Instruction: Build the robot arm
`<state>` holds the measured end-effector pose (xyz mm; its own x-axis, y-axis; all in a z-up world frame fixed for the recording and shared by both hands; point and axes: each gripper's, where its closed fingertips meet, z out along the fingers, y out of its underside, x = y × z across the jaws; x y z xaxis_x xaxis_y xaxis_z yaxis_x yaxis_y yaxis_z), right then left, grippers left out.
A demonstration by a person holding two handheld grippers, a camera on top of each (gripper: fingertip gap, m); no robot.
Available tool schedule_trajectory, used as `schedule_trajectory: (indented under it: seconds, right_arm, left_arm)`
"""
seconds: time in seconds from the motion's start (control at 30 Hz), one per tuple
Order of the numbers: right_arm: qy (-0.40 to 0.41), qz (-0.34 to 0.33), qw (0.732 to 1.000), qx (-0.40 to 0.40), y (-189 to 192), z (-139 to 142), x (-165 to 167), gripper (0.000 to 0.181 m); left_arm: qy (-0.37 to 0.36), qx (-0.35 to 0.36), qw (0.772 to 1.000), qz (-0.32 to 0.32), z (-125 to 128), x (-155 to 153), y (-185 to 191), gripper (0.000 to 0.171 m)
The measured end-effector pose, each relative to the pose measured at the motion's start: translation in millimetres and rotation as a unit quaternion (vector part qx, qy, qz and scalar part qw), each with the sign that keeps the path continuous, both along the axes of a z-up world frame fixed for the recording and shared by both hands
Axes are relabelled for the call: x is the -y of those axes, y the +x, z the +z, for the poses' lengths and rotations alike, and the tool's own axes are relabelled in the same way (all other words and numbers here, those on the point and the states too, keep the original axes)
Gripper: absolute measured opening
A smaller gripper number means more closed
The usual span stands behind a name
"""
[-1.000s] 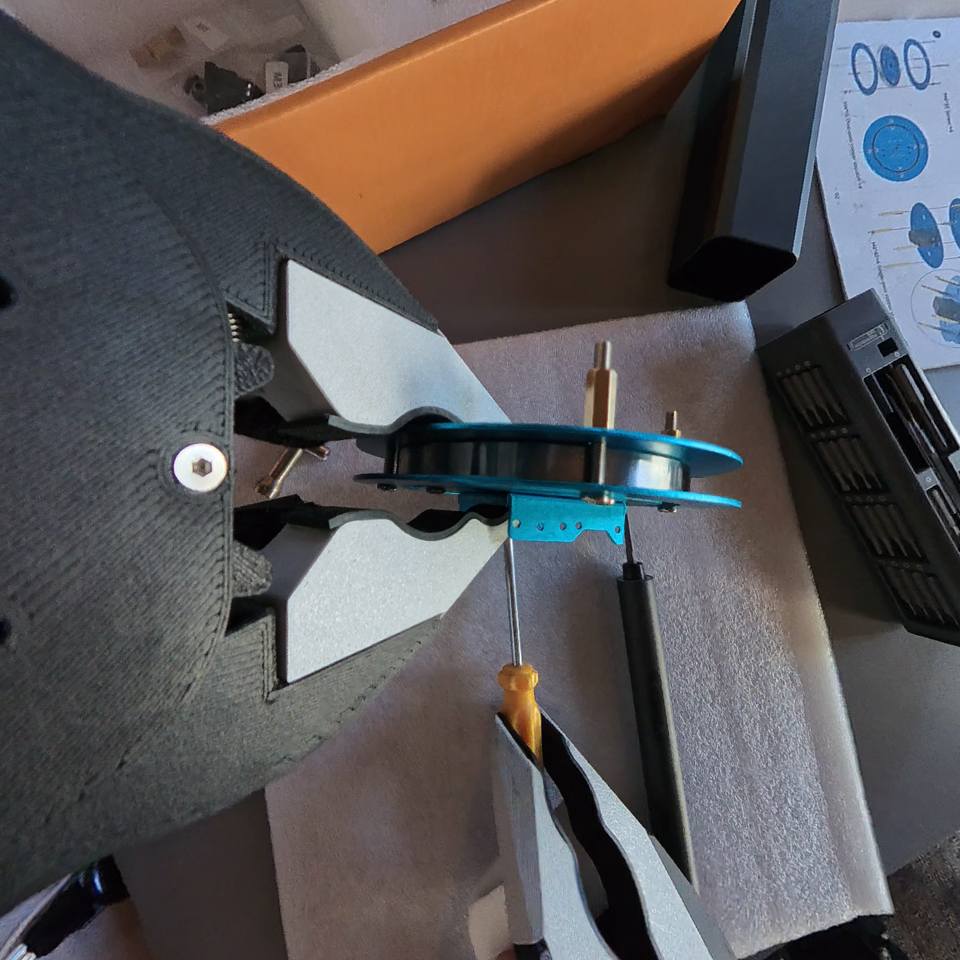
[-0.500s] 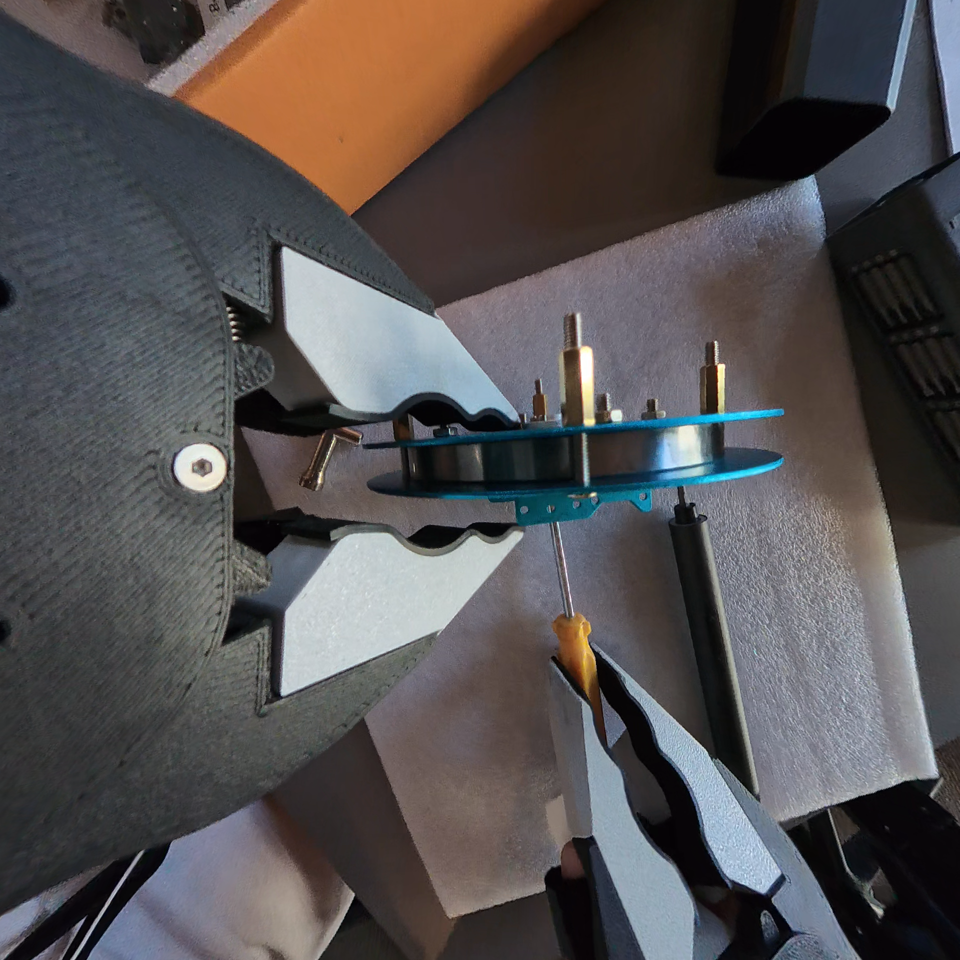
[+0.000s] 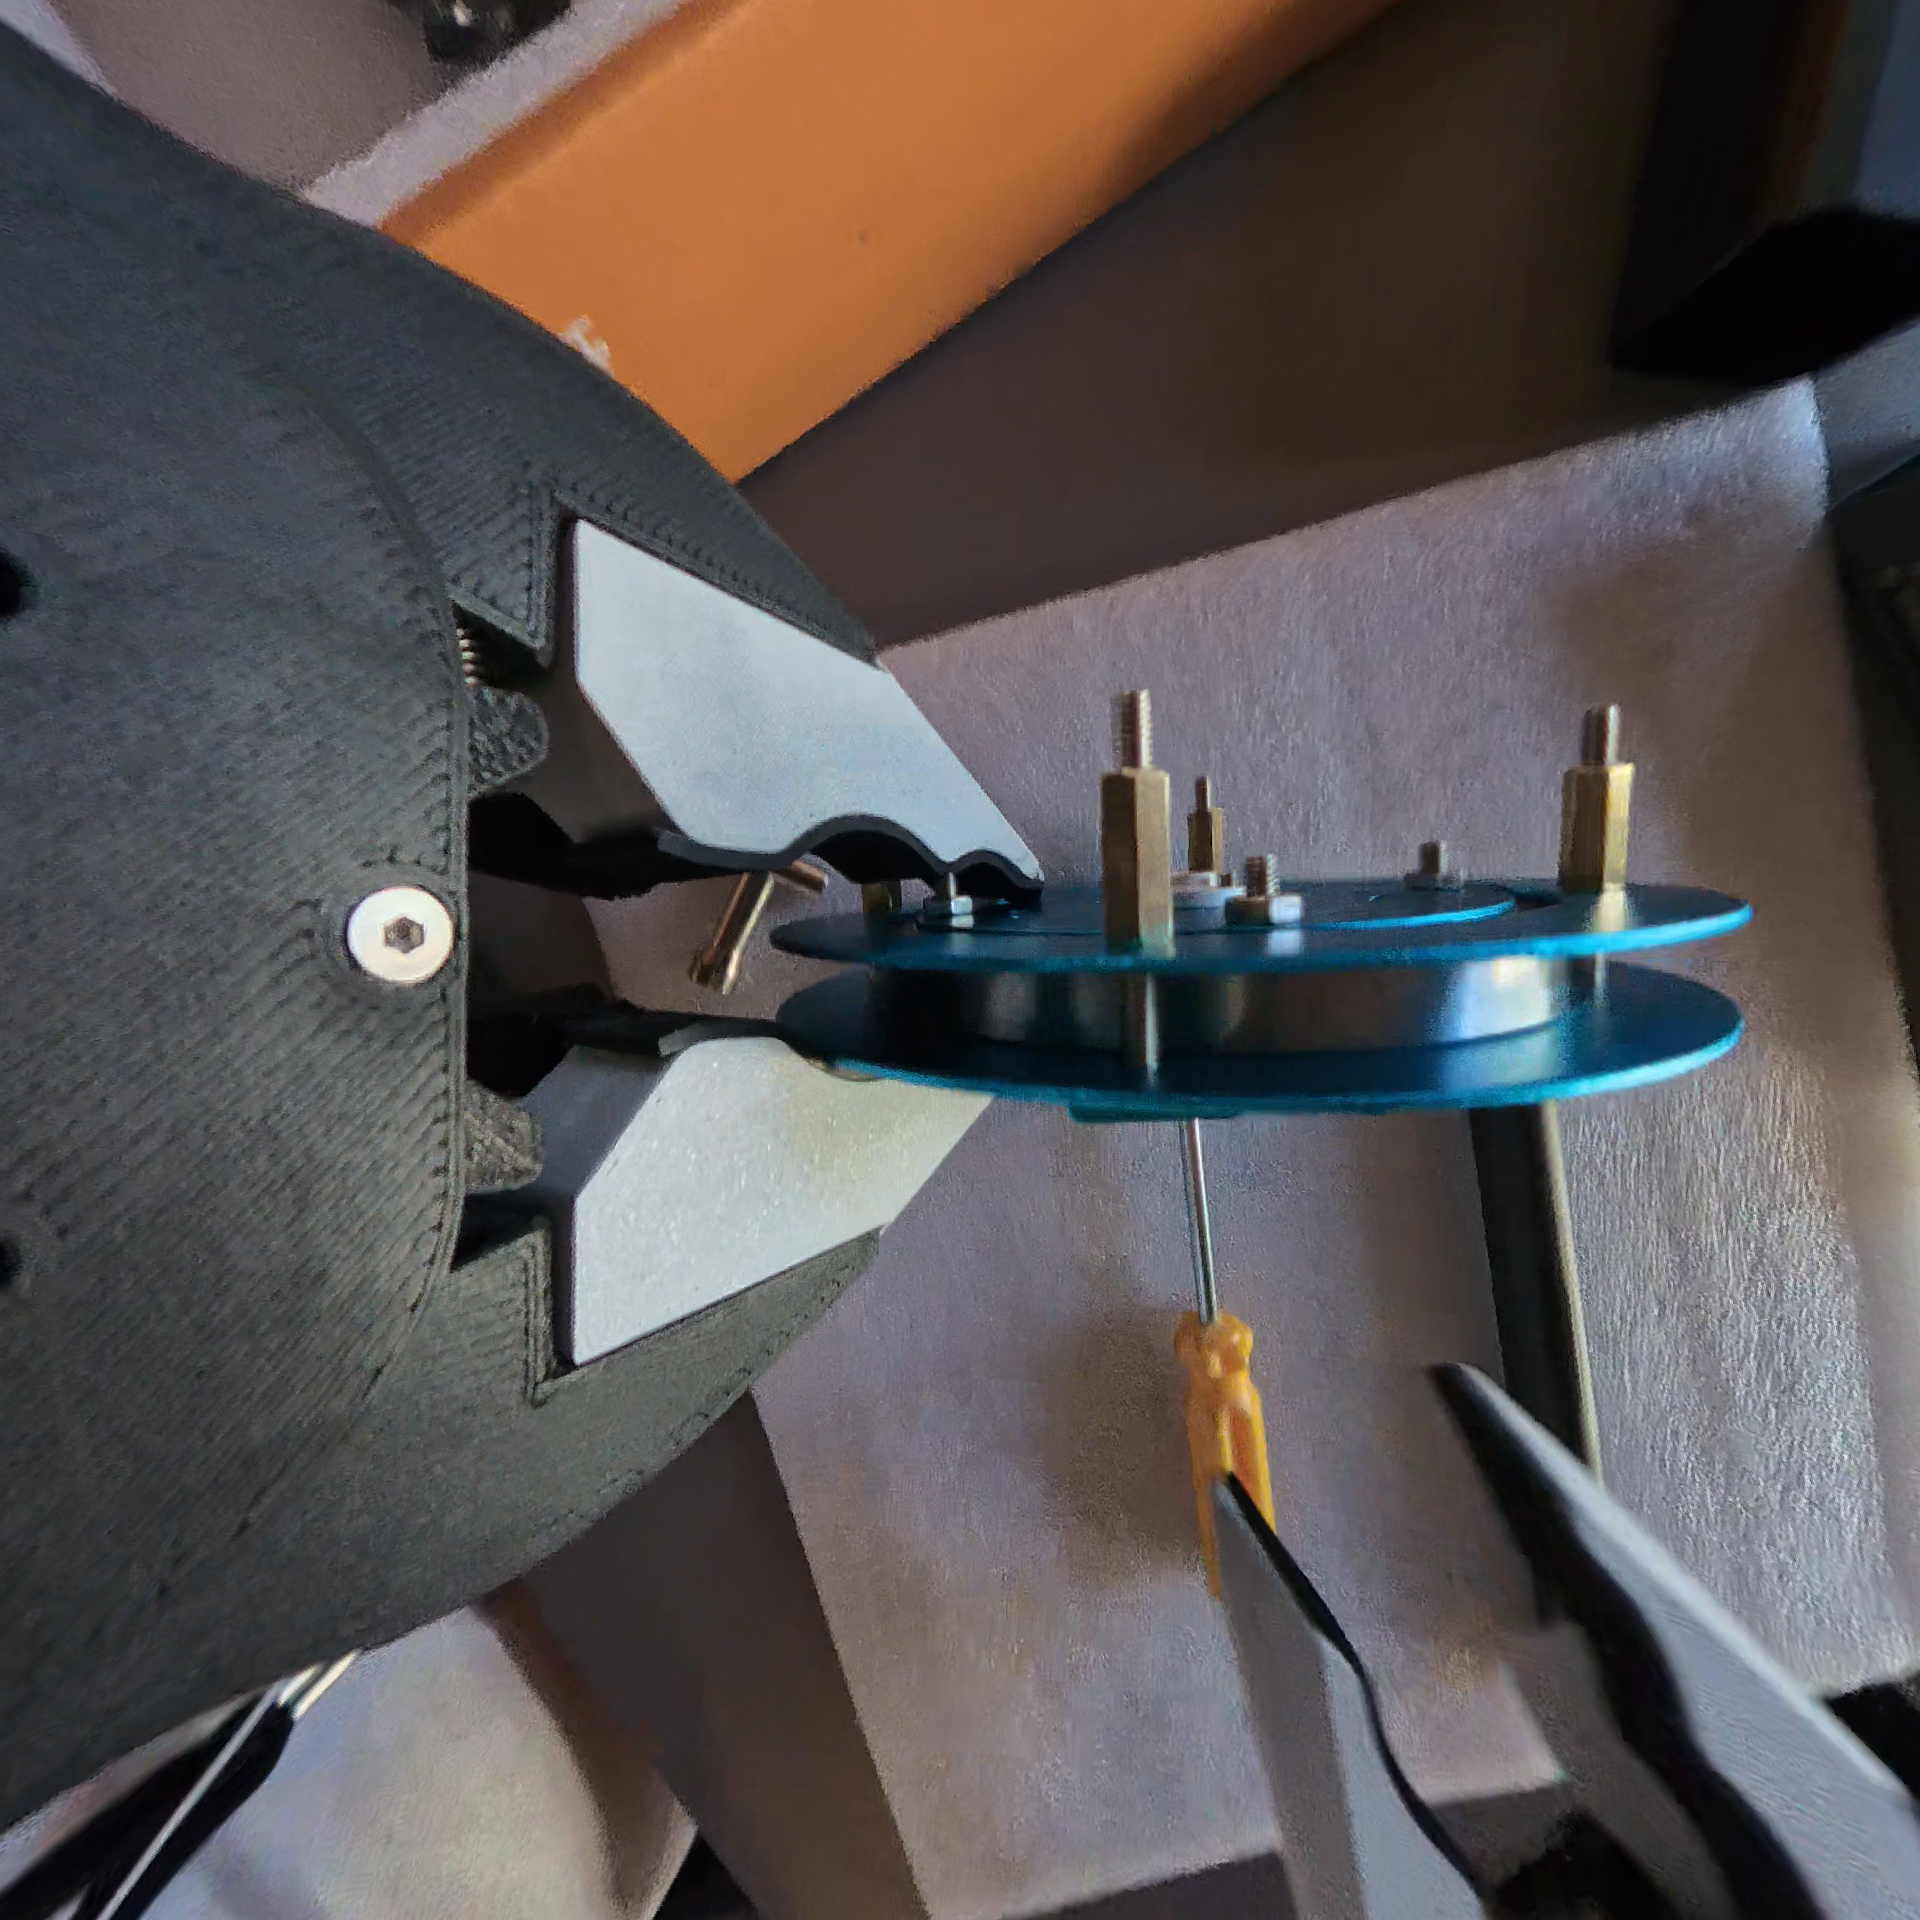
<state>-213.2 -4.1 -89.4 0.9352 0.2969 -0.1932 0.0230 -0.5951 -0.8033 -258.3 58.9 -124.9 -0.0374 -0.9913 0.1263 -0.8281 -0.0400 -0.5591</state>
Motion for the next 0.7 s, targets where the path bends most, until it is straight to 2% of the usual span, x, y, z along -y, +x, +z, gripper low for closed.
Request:
schedule_trajectory:
  seconds: [0.1, 0.17, 0.27, 0.33, 0.4, 0.6, 0.7]
  right_arm:
    - [0.044, 0.100, 0.993, 0.039, 11, 9, -36, 0.041]
    - [0.050, 0.160, 0.985, 0.032, 9, 5, -57, 0.043]
    - [-0.001, 0.241, 0.971, -0.008, -7, -18, -71, 0.040]
    - [-0.030, 0.279, 0.960, -0.001, -13, -34, -73, 0.037]
    - [-0.037, 0.291, 0.956, 0.023, -13, -44, -77, 0.034]
    - [-0.034, 0.313, 0.949, -0.017, -18, -40, -78, 0.023]
    - [-0.020, 0.308, 0.951, 0.004, -11, -29, -74, 0.020]
  left_arm:
    - [0.013, -0.009, 1.000, 0.009, -6, -4, -8, 0.018]
    - [0.030, -0.013, 0.999, 0.012, -10, -5, -12, 0.017]
    - [0.035, -0.004, 0.999, 0.020, -12, -5, -15, 0.017]
    - [0.037, -0.002, 0.999, 0.022, -13, -5, -16, 0.017]
    - [0.043, -0.005, 0.999, 0.018, -13, -5, -16, 0.017]
    - [0.067, -0.008, 0.998, 0.003, -12, -5, -15, 0.017]
    - [0.127, 0.008, 0.992, -0.014, -10, -7, -10, 0.017]
